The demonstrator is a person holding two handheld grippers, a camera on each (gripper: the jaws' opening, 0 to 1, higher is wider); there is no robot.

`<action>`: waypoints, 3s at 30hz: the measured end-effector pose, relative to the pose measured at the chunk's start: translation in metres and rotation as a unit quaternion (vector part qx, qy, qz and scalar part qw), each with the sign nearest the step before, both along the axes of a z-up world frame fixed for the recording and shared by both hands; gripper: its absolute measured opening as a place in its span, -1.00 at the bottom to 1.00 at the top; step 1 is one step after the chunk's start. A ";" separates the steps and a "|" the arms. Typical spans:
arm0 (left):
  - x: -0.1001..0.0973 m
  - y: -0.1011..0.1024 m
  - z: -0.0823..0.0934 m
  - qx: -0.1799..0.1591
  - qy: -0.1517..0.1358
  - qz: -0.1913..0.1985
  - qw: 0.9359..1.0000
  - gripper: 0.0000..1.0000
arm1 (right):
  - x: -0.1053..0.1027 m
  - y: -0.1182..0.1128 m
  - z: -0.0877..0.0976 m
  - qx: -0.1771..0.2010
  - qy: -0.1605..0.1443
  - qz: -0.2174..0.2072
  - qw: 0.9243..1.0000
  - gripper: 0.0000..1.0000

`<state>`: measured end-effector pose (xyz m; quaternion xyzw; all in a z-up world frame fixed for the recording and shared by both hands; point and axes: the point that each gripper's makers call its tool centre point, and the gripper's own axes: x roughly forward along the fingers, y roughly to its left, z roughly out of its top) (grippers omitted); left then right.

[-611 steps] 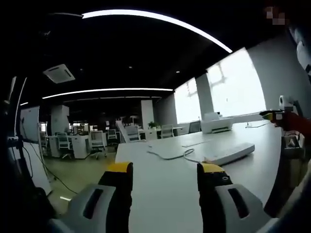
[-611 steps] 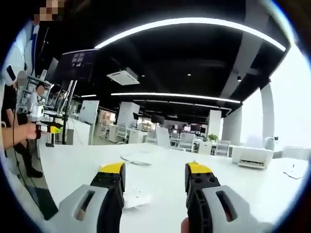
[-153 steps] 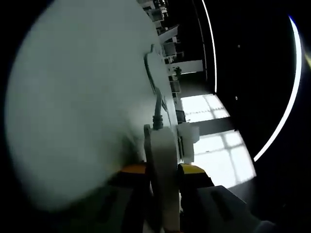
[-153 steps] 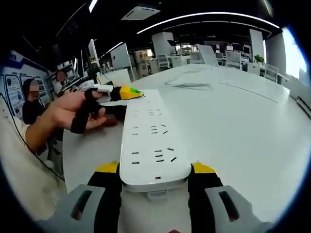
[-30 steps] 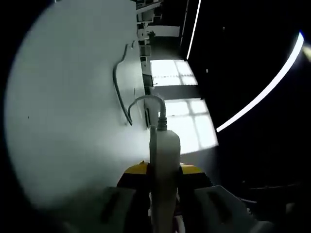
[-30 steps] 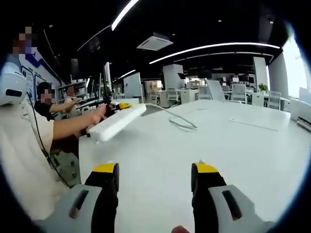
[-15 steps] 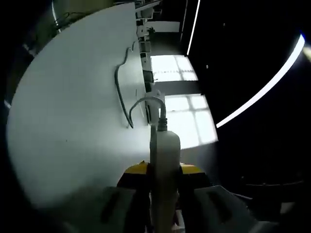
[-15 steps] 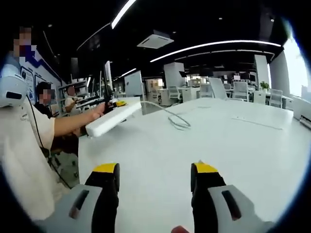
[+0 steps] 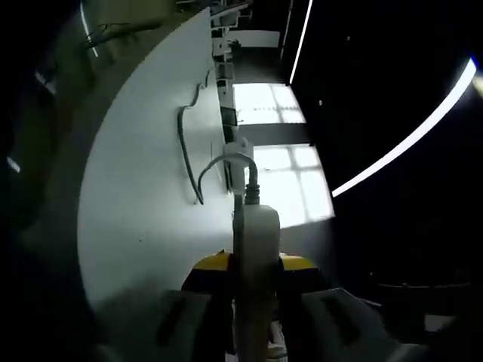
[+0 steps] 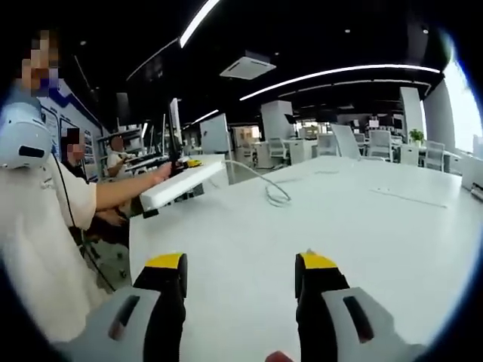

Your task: Pick up the power strip scattered on the table, fix it on the side mounting bracket of the table, and press the switch

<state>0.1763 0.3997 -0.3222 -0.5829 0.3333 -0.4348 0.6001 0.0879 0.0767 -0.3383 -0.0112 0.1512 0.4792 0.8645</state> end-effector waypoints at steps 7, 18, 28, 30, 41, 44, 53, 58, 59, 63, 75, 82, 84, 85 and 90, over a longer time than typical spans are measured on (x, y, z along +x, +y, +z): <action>-0.002 0.014 -0.002 -0.009 0.000 -0.009 1.000 -0.51 | -0.016 0.018 0.010 -0.011 -0.013 0.045 0.999 0.06; 0.000 0.046 -0.019 -0.012 0.012 -0.002 1.000 -0.51 | -0.030 0.039 0.013 -0.025 -0.017 0.080 0.996 0.05; -0.003 0.067 -0.019 -0.026 0.016 -0.026 0.999 -0.51 | -0.028 0.045 0.009 -0.022 -0.010 0.069 0.997 0.03; -0.004 0.070 -0.018 -0.025 0.016 -0.029 0.999 -0.51 | -0.027 0.046 0.010 -0.021 -0.009 0.065 0.998 0.02; -0.001 0.103 -0.023 -0.021 0.020 -0.034 0.999 -0.51 | -0.028 0.046 0.013 -0.025 -0.009 0.049 0.998 0.00; 0.001 0.113 -0.027 -0.018 0.018 -0.035 0.999 -0.51 | -0.029 0.045 0.010 -0.027 -0.006 0.044 0.999 0.00; 0.003 0.125 -0.042 -0.016 0.019 -0.055 0.998 -0.51 | -0.029 0.043 0.007 -0.042 -0.006 0.032 0.999 -0.01; 0.007 0.130 -0.052 -0.011 0.024 -0.060 0.998 -0.50 | -0.029 0.042 0.009 -0.046 -0.009 0.029 0.998 -0.01; 0.006 0.129 -0.054 -0.011 0.027 -0.068 0.997 -0.50 | -0.031 0.043 0.010 -0.045 -0.011 0.033 0.998 -0.01; 0.014 0.140 -0.061 -0.009 0.029 -0.075 0.997 -0.50 | -0.038 0.047 0.012 -0.047 -0.013 0.048 0.998 -0.01; 0.023 0.136 -0.069 -0.003 0.034 -0.100 0.994 -0.50 | -0.043 0.050 0.018 -0.045 -0.015 0.066 0.997 -0.02; 0.024 0.126 -0.071 -0.003 0.037 -0.120 0.992 -0.50 | -0.051 0.057 0.027 -0.048 -0.024 0.089 0.995 -0.03; 0.024 0.125 -0.074 0.000 0.039 -0.121 0.992 -0.50 | -0.052 0.058 0.029 -0.053 -0.027 0.092 0.994 -0.03; 0.022 0.123 -0.076 0.000 0.040 -0.123 0.992 -0.50 | -0.053 0.059 0.030 -0.054 -0.028 0.094 0.994 -0.03; 0.016 0.117 -0.077 -0.009 0.045 -0.119 0.992 -0.50 | -0.056 0.062 0.033 -0.062 -0.032 0.102 0.992 -0.03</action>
